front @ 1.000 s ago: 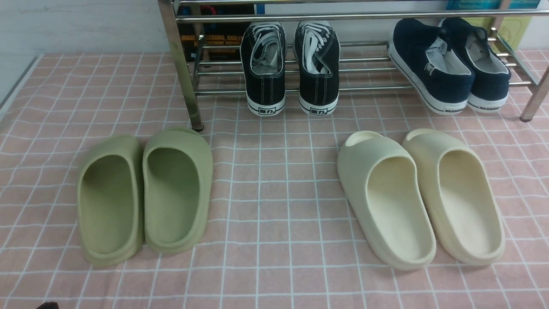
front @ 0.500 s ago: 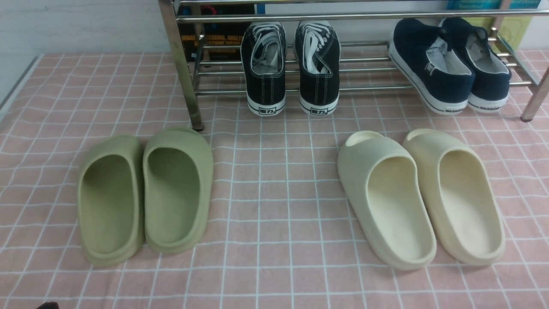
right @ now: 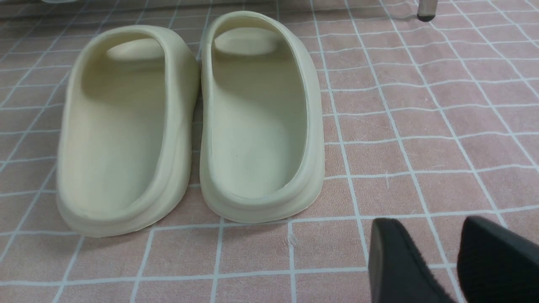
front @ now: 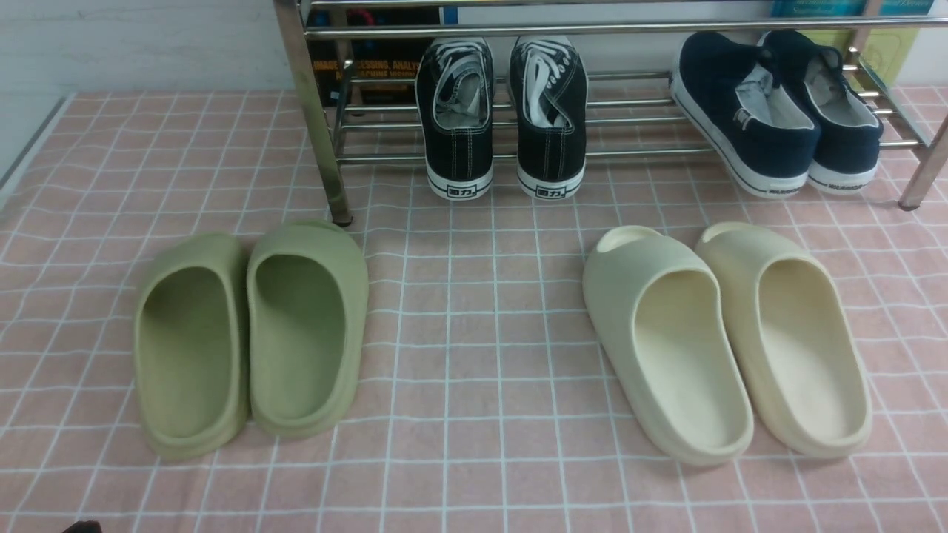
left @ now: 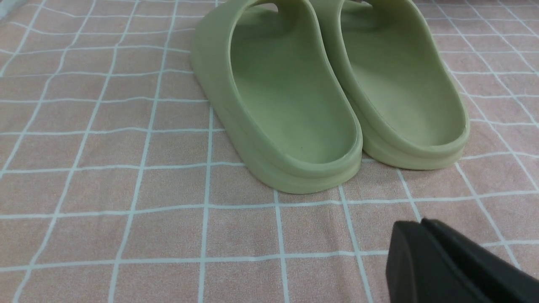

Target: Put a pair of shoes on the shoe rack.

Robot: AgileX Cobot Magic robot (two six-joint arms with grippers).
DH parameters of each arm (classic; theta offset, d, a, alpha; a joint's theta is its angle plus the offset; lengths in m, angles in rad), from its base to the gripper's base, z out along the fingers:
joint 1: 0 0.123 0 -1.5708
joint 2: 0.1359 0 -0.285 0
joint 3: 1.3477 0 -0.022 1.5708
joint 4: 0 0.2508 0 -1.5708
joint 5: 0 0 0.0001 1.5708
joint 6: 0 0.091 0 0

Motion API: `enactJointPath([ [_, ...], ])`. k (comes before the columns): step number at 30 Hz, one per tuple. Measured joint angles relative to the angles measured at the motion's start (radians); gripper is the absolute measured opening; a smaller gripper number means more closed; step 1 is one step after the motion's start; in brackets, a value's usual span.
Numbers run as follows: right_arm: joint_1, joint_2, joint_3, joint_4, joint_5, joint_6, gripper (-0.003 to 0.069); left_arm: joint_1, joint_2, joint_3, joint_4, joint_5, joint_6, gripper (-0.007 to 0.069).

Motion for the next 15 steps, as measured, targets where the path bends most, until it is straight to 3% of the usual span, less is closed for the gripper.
enactJointPath([
  [15,0.000,0.000,0.000,0.000,0.000,0.000,0.0240,0.000,0.000,0.000,0.000,0.000,0.000,0.0041],
])
